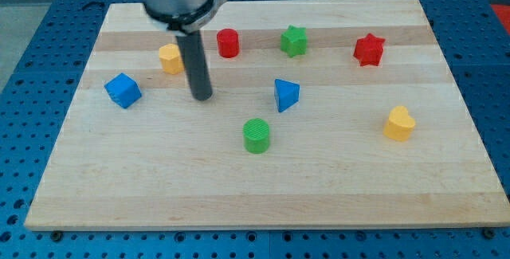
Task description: Point your arm at the yellow heart
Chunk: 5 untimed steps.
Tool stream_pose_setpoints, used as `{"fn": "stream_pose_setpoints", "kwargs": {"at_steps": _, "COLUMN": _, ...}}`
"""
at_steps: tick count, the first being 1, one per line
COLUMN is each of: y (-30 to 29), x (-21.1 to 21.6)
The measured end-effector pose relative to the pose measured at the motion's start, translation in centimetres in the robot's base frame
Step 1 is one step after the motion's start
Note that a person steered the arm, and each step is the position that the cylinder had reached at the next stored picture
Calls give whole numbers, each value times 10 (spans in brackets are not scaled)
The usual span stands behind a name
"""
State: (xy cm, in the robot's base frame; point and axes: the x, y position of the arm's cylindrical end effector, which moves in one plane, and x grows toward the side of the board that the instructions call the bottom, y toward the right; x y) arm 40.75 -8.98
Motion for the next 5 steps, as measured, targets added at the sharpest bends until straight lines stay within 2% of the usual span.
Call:
{"fn": "stream_pose_setpoints", "kwargs": {"at_steps": 1, "y": 39, "x": -32}}
{"fn": "stream_pose_setpoints", "kwargs": {"at_steps": 2, "y": 119, "x": -38}}
{"fn": "stream_pose_setpoints", "kwargs": {"at_steps": 4, "y": 138, "x": -38}}
{"fn": "stream_pose_setpoints", "kwargs": {"at_steps": 5, "y": 177, "x": -38}}
